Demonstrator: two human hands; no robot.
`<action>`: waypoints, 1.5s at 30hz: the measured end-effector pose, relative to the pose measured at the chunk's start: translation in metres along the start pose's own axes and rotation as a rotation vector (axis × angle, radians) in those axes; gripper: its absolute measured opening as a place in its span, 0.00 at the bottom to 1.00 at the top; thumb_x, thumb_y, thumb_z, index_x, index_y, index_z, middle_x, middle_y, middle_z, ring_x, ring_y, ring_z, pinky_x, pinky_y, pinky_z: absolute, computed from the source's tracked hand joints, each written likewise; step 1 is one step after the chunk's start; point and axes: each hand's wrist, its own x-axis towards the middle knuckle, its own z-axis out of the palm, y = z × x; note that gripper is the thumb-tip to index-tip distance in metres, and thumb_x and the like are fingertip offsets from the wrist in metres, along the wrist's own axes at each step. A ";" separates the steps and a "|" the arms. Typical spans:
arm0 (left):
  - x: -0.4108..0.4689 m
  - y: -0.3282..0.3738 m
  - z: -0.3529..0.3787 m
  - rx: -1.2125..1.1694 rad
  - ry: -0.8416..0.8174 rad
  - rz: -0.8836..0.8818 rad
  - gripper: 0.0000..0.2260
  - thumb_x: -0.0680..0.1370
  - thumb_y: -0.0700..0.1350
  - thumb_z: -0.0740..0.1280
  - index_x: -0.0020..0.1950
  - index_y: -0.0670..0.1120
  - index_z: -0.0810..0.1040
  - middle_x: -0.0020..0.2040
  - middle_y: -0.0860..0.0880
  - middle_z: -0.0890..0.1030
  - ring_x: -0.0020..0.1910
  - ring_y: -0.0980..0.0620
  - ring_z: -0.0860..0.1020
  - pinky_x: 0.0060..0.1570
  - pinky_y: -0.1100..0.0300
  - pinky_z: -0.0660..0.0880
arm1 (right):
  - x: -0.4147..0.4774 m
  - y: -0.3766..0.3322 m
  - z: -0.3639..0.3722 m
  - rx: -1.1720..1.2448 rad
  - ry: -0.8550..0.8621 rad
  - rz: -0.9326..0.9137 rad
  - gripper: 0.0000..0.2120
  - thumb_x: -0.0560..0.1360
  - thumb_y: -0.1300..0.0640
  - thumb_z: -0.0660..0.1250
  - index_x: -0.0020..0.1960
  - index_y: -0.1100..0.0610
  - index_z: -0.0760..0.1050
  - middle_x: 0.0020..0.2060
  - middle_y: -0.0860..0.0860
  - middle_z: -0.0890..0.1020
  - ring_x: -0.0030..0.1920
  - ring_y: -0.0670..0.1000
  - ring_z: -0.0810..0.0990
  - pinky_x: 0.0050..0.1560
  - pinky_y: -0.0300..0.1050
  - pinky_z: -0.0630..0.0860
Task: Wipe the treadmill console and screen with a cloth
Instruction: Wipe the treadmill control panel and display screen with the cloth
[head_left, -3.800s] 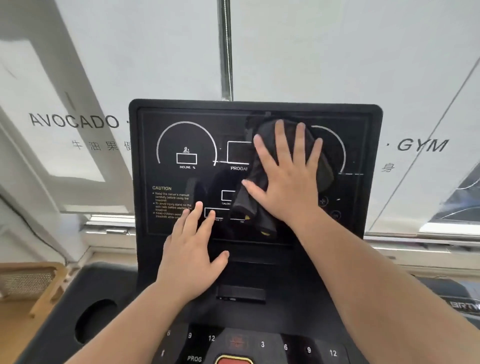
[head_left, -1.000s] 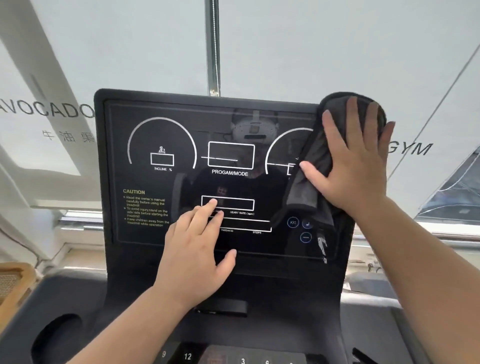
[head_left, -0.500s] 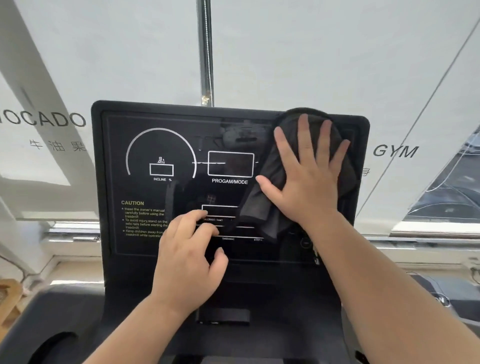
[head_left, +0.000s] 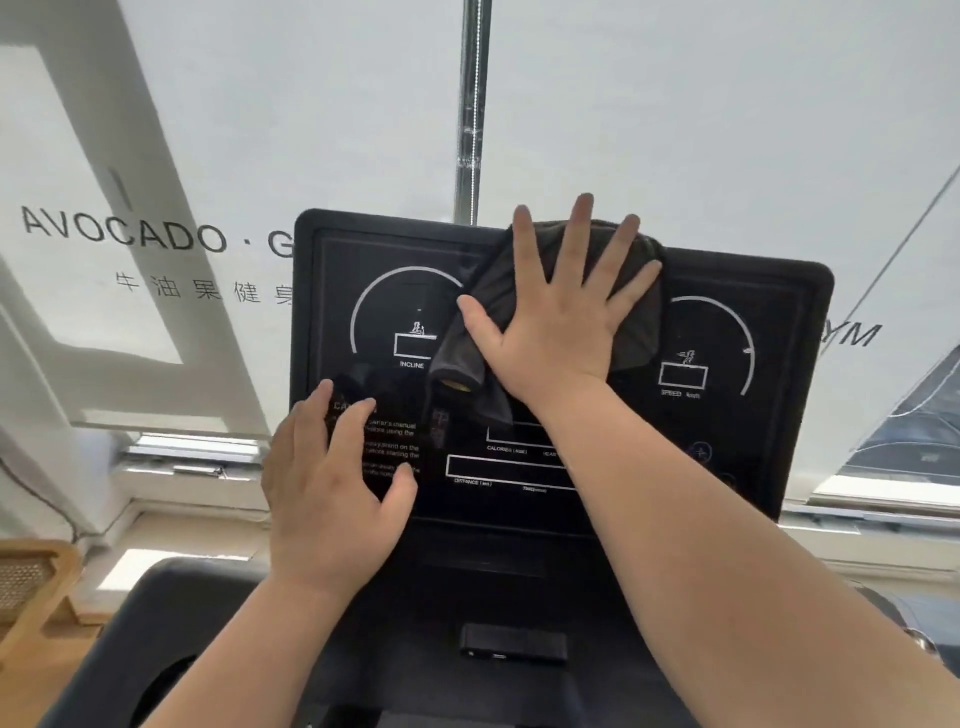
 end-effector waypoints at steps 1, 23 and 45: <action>-0.001 -0.007 -0.001 0.003 -0.011 -0.026 0.29 0.69 0.56 0.67 0.69 0.49 0.72 0.75 0.41 0.68 0.73 0.37 0.67 0.71 0.37 0.64 | 0.003 -0.018 0.002 0.000 -0.003 -0.040 0.44 0.75 0.23 0.48 0.84 0.44 0.43 0.83 0.61 0.43 0.79 0.75 0.39 0.72 0.82 0.39; -0.085 -0.049 0.023 -0.060 -0.226 -0.134 0.21 0.69 0.47 0.77 0.58 0.47 0.74 0.80 0.42 0.59 0.77 0.38 0.62 0.71 0.38 0.64 | -0.088 0.079 0.014 -0.062 -0.081 0.056 0.43 0.76 0.28 0.57 0.84 0.44 0.48 0.84 0.57 0.44 0.81 0.71 0.41 0.73 0.81 0.42; -0.133 -0.046 0.020 -0.003 -0.334 0.026 0.32 0.70 0.55 0.65 0.73 0.44 0.70 0.81 0.43 0.59 0.76 0.39 0.63 0.70 0.40 0.64 | -0.206 -0.002 0.056 -0.009 -0.268 -0.679 0.32 0.81 0.44 0.63 0.82 0.36 0.53 0.84 0.46 0.50 0.83 0.58 0.44 0.80 0.65 0.36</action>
